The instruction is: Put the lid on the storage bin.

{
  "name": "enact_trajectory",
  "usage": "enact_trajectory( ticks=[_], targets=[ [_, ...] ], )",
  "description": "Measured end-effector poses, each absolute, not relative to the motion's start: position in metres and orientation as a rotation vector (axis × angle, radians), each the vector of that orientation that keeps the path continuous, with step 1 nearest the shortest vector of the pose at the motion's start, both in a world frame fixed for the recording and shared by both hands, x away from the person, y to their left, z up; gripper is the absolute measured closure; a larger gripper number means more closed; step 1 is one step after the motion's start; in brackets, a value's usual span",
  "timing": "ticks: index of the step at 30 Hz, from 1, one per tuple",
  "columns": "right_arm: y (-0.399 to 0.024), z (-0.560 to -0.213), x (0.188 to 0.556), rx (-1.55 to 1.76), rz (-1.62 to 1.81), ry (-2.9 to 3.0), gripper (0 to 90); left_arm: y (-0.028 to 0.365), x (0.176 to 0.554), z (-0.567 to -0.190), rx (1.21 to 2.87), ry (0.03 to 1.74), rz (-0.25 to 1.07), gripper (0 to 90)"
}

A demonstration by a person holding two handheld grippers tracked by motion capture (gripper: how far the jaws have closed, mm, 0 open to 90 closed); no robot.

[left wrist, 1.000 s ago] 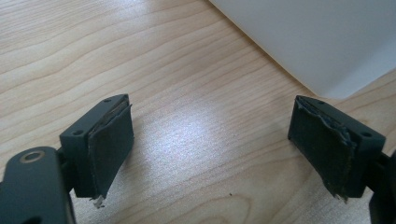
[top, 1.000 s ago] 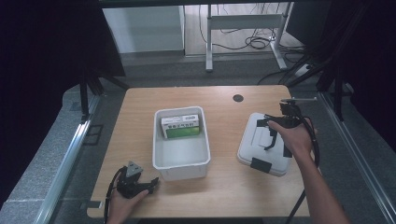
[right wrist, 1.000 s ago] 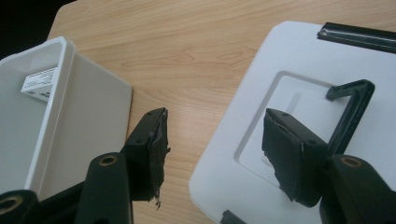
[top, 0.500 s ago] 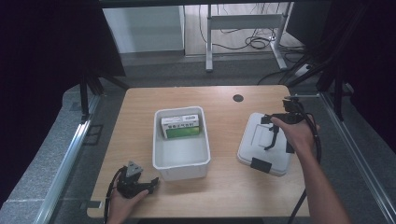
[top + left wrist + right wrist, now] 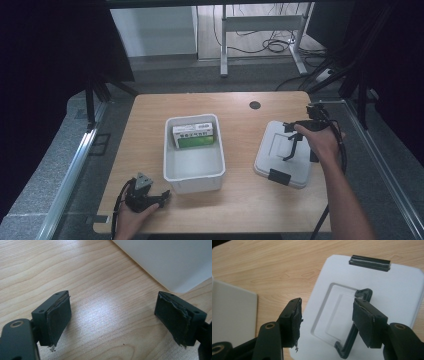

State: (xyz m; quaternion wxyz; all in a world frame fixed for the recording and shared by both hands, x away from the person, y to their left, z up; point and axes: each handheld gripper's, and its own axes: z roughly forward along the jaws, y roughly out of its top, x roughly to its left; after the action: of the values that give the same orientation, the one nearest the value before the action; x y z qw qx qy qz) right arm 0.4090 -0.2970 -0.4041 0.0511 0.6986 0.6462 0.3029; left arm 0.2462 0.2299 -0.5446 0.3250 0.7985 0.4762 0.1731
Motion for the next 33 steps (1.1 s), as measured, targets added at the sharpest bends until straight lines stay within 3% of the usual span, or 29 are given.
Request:
enact_trajectory(
  ticks=[25, 33],
  targets=[
    [-0.303, -0.429, 0.424, 2.205, 0.673, 1.982, 45.8, 0.23, 0.246, -0.545, 2.095, 1.248, 0.454, 13.7],
    [-0.303, -0.439, 0.427, 2.268, 0.644, 1.98, 51.0, 0.23, 0.246, -0.545, 2.095, 1.248, 0.454, 13.7]
  ],
)
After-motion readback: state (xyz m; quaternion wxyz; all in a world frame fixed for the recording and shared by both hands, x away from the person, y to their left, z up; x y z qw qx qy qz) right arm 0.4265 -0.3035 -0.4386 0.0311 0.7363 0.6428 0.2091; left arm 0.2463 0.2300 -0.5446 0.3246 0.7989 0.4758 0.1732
